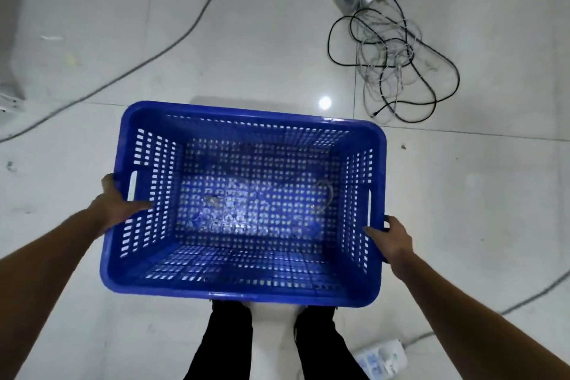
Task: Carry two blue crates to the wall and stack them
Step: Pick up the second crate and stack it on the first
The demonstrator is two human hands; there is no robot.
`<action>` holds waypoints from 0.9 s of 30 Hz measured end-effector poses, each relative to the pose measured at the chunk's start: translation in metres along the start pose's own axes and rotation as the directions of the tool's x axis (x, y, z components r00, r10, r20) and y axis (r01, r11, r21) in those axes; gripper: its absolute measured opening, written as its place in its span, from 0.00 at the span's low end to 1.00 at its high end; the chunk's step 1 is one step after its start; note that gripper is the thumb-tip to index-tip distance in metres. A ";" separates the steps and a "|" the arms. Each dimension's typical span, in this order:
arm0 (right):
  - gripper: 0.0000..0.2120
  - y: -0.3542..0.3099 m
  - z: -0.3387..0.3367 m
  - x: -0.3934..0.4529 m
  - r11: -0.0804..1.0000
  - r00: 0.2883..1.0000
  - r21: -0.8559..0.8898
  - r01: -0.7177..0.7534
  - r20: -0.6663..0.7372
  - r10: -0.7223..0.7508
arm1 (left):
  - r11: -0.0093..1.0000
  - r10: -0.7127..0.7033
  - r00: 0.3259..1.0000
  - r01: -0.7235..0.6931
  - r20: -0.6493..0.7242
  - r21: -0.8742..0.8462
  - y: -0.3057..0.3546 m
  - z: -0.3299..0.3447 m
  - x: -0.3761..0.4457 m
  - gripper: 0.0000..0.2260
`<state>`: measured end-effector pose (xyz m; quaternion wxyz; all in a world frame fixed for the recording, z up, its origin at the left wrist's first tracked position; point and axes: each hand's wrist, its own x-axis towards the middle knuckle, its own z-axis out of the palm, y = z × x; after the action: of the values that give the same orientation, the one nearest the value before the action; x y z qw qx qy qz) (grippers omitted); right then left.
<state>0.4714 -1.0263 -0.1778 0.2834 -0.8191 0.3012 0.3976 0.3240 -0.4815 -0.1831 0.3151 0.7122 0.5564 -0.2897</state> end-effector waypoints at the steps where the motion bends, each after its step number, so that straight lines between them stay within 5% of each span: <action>1: 0.22 0.004 0.005 0.002 1.000 1.000 0.008 0.014 0.001 -0.014 | 1.000 -0.017 0.998 0.017 -0.053 0.000 -0.001 0.008 0.003 0.44; 4: 0.14 -0.004 0.014 0.006 0.998 0.998 0.043 0.055 -0.044 -0.053 | 0.999 -0.051 0.987 0.048 -0.151 -0.024 -0.001 0.008 0.014 0.34; 7: 0.10 -0.022 0.016 0.014 0.998 0.993 0.041 0.054 -0.111 -0.049 | 0.988 -0.083 0.993 0.072 -0.078 -0.139 -0.001 -0.002 0.022 0.25; 15: 0.17 -0.051 -0.007 0.016 0.968 0.999 0.249 -0.043 0.003 0.044 | 0.938 -0.119 0.991 0.131 0.058 -0.321 0.000 -0.018 0.006 0.15; 22: 0.18 -0.117 -0.073 -0.080 0.971 0.987 0.227 0.077 -0.156 -0.042 | 0.910 -0.052 0.999 0.053 0.014 -0.412 0.018 -0.095 -0.067 0.13; 27: 0.14 -0.187 -0.139 -0.190 0.970 0.933 0.061 0.236 -0.295 -0.208 | 0.878 -0.008 1.000 0.010 0.007 -0.479 0.031 -0.193 -0.146 0.10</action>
<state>0.5770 -0.9500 0.0934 0.3186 -0.8823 0.2630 0.2255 0.3352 -0.4280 0.0545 0.4811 0.6090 0.6134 -0.1463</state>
